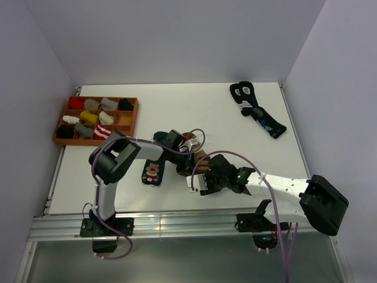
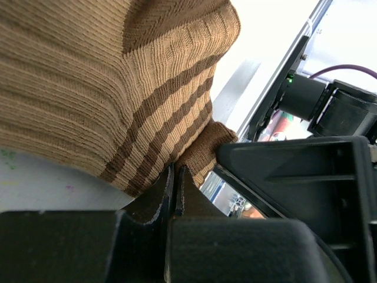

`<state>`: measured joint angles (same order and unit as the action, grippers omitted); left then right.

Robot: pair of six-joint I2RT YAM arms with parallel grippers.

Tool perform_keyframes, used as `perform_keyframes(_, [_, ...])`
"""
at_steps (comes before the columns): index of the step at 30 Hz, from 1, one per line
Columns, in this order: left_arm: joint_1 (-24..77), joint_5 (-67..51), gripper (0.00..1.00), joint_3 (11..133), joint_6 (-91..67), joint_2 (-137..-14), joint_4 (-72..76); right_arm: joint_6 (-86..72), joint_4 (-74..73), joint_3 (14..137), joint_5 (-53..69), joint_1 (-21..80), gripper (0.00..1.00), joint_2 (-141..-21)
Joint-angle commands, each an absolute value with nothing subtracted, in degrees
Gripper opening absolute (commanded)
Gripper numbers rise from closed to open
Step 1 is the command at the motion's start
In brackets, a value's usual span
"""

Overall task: Roll the socks
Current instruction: Roll the sock at the center of the board.

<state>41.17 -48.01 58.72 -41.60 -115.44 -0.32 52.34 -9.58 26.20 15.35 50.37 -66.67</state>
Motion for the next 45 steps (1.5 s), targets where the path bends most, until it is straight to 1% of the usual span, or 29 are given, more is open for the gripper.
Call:
perform_keyframes(1, [41.48, -41.48, 0.00, 57.74, -37.35, -118.92, -7.29, 52.12, -7.30, 26.02, 14.15, 51.24, 0.50, -67.76])
perform_keyframes(7, [41.13, -41.92, 0.00, 58.36, -37.18, -119.00, -7.65, 51.33, -6.86, 26.63, 13.54, 51.77, 0.50, -68.82])
perform_keyframes(11, [41.13, -42.19, 0.00, 58.18, -37.00, -118.83, -7.56, 50.63, -5.54, 27.24, 12.66, 51.94, 0.48, -71.62])
perform_keyframes(12, [41.05, -42.19, 0.00, 58.10, -37.00, -118.83, -7.56, 50.45, -5.54, 27.68, 12.66, 51.94, 0.47, -72.15])
perform_keyframes(13, [41.04, -42.19, 0.00, 58.01, -37.00, -118.83, -7.47, 50.10, -5.62, 28.03, 12.40, 51.94, 0.42, -72.59])
perform_keyframes(17, [40.87, -42.54, 0.00, 57.22, -37.79, -118.74, -5.90, 48.96, -6.76, 29.26, 13.09, 51.85, 0.36, -73.65])
perform_keyframes(18, [40.87, -42.71, 0.00, 56.78, -38.05, -118.48, -5.45, 48.43, -7.38, 30.31, 13.36, 51.86, 0.32, -74.17])
perform_keyframes(20, [40.70, -42.37, 0.04, 56.08, -39.71, -117.95, -4.14, 48.08, -9.39, 31.29, 14.06, 51.77, 0.29, -75.58])
perform_keyframes(21, [40.69, -42.02, 0.10, 54.94, -40.51, -116.91, -2.39, 47.82, -9.93, 31.81, 14.32, 51.42, 0.25, -75.76])
perform_keyframes(23, [40.61, -41.05, 0.16, 53.01, -43.58, -115.67, -0.45, 47.90, -12.12, 32.34, 15.99, 50.81, 0.24, -75.85])
perform_keyframes(24, [40.69, -40.61, 0.23, 52.48, -44.72, -114.10, 2.43, 47.90, -13.09, 33.04, 16.78, 49.84, 0.23, -75.76])
perform_keyframes(27, [40.61, -37.98, 0.27, 50.54, -48.68, -111.02, 5.53, 48.95, -18.27, 35.41, 22.22, 45.99, 0.22, -75.23])
perform_keyframes(28, [40.61, -36.58, 0.30, 50.10, -50.17, -110.48, 5.97, 49.22, -20.89, 36.12, 23.54, 44.84, 0.22, -75.50])
perform_keyframes(30, [40.52, -35.42, 0.31, 49.66, -52.11, -109.26, 7.89, 50.35, -23.63, 38.22, 27.14, 41.51, 0.22, -75.85])
perform_keyframes(38, [40.87, -25.59, 0.32, 44.39, -55.98, -103.28, 14.84, 55.89, -39.10, 45.34, 36.38, 35.16, 0.22, -83.40])
perform_keyframes(45, [42.80, -16.62, 0.30, 37.71, -56.51, -96.60, 22.92, 62.40, -55.34, 54.92, 42.36, 30.50, 0.22, -97.18])
